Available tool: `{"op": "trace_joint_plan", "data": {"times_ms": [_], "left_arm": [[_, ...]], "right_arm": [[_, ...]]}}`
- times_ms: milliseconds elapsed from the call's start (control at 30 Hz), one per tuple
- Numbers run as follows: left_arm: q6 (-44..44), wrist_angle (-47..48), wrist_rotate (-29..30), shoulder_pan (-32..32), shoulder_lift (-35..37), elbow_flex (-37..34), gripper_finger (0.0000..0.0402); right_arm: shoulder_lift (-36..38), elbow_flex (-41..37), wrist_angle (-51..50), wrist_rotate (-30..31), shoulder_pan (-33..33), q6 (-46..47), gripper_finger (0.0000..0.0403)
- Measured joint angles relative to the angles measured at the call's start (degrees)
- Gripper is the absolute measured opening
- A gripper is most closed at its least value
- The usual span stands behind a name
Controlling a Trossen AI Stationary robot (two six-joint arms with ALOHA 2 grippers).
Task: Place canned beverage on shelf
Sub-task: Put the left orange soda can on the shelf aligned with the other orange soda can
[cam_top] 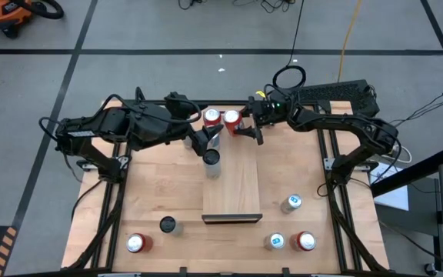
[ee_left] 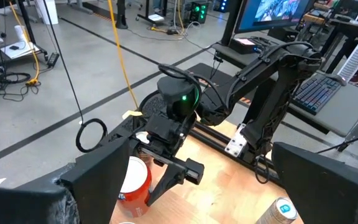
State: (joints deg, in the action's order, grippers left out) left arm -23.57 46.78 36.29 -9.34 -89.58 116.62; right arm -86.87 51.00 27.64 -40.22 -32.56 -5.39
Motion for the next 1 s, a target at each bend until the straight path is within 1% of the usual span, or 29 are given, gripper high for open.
{"op": "trace_joint_plan", "data": {"times_ms": [167, 800, 900, 1000], "left_arm": [[0.21, 0.06, 0.0, 0.0, 0.0, 0.0, 0.0393], [0.37, 0.22, 0.0, 0.0, 0.0, 0.0, 0.0393], [0.33, 0.22, 0.0, 0.0, 0.0, 0.0, 0.0393], [0.28, 0.22, 0.0, 0.0, 0.0, 0.0, 0.0393]], "right_arm": [[-0.11, 0.0, 0.08, 1.31, 0.06, -1.22, 0.0274], [-1.02, 0.0, 0.24, 1.51, 0.07, -1.53, 0.0275], [-0.98, -0.01, 0.51, 3.06, 0.39, -1.56, 0.0275], [-0.98, -0.02, 0.37, 3.11, 0.44, -1.7, 0.0275]]}}
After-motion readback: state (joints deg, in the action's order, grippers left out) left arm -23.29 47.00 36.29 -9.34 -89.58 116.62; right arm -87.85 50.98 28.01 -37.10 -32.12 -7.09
